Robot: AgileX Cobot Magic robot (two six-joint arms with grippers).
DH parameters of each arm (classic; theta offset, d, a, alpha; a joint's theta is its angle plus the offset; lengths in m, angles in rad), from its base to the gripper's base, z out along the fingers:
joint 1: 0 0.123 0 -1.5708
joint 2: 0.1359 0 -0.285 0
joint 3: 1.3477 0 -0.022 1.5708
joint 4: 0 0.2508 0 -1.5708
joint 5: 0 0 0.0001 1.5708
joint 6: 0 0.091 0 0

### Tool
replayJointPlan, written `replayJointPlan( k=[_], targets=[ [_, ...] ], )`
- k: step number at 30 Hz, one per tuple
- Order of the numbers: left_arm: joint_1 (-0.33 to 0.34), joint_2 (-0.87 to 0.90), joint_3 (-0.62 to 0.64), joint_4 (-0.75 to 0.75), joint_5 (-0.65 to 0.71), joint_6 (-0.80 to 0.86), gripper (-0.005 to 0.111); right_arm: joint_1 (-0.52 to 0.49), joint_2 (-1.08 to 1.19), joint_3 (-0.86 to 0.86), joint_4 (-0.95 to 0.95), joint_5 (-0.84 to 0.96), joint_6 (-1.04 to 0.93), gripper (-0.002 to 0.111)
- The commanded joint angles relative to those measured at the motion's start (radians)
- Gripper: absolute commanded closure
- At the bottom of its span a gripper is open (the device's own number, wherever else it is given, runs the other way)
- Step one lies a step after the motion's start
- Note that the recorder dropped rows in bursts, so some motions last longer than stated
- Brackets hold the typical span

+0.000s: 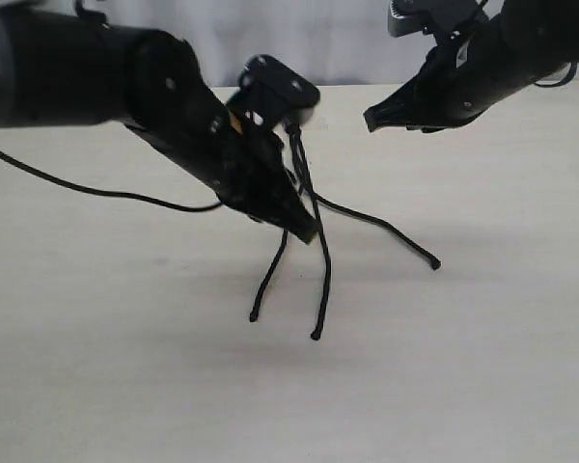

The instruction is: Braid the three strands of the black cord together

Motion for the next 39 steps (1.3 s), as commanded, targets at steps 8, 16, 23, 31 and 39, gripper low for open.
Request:
replayJointPlan(
  k=[8, 16, 23, 31, 39],
  targets=[
    [-0.135, 0.291, -0.159, -0.009, -0.032, -0.025, 0.074, -0.106, -0.014, 0.022, -0.043, -0.02, 0.017, 0.104],
    [-0.135, 0.339, -0.224, 0.252, 0.027, -0.306, 0.056, -0.119, -0.014, 0.022, -0.021, -0.021, 0.017, 0.104],
    [-0.135, 0.385, -0.224, 0.26, -0.011, -0.319, 0.055, -0.119, -0.014, 0.022, -0.021, -0.029, 0.017, 0.104],
    [-0.135, 0.402, -0.224, 0.218, -0.01, -0.319, 0.079, -0.119, -0.014, 0.022, -0.017, -0.032, 0.017, 0.104],
    [-0.126, 0.365, -0.324, 0.341, 0.189, -0.291, 0.107, -0.119, -0.014, 0.022, -0.005, -0.032, 0.017, 0.104]
  ],
)
